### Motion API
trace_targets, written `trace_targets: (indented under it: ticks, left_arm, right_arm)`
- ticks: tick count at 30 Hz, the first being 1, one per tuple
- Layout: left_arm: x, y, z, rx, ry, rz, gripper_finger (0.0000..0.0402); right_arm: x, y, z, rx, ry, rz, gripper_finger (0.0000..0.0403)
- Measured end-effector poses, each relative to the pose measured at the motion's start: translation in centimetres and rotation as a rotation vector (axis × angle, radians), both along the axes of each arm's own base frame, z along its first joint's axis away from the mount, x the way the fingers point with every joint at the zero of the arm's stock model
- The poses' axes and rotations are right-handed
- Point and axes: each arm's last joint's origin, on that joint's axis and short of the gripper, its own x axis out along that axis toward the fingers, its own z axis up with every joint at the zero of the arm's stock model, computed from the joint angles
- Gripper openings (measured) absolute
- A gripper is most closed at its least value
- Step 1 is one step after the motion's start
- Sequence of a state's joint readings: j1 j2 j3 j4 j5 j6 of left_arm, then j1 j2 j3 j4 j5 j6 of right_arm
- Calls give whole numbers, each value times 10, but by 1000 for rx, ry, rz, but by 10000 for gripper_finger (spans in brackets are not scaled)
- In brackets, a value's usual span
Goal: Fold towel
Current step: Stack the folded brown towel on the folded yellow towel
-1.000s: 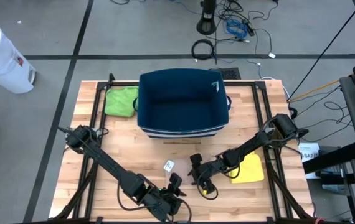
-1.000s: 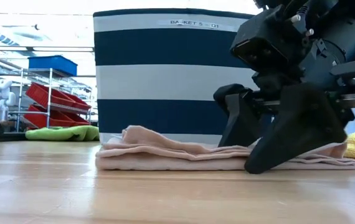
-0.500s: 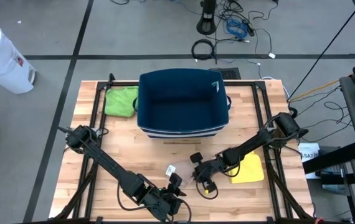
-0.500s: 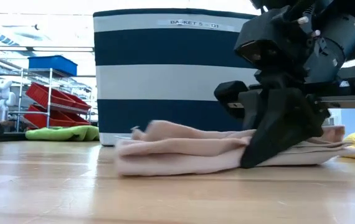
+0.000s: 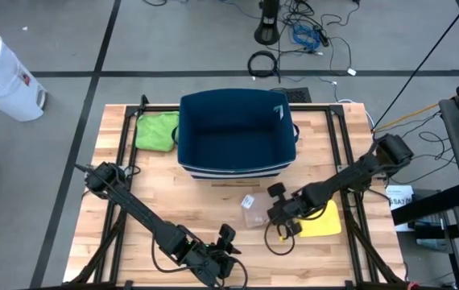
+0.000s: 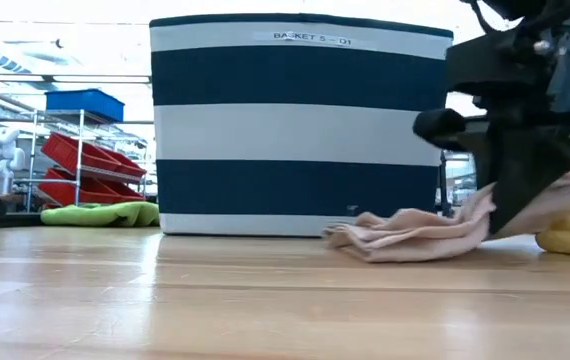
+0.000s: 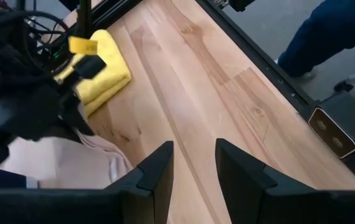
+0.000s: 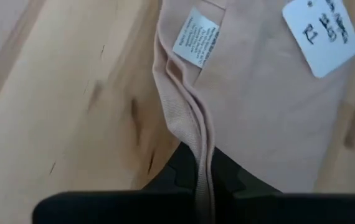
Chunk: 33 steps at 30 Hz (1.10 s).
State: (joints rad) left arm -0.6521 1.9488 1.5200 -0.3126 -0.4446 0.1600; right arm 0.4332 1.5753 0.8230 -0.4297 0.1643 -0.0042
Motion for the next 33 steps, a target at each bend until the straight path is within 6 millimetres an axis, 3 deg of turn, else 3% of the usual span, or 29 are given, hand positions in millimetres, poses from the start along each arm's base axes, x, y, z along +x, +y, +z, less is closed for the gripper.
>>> trace_targets:
  ticks: [15,33]
  left_arm:
    - [2,2,1,-2,-10,2,125]
    - [3,3,1,-4,-9,8,125]
  right_arm:
    - [-31,-15,24,-80,103,-142,0]
    - [-94,12,67,31,85,-90,0]
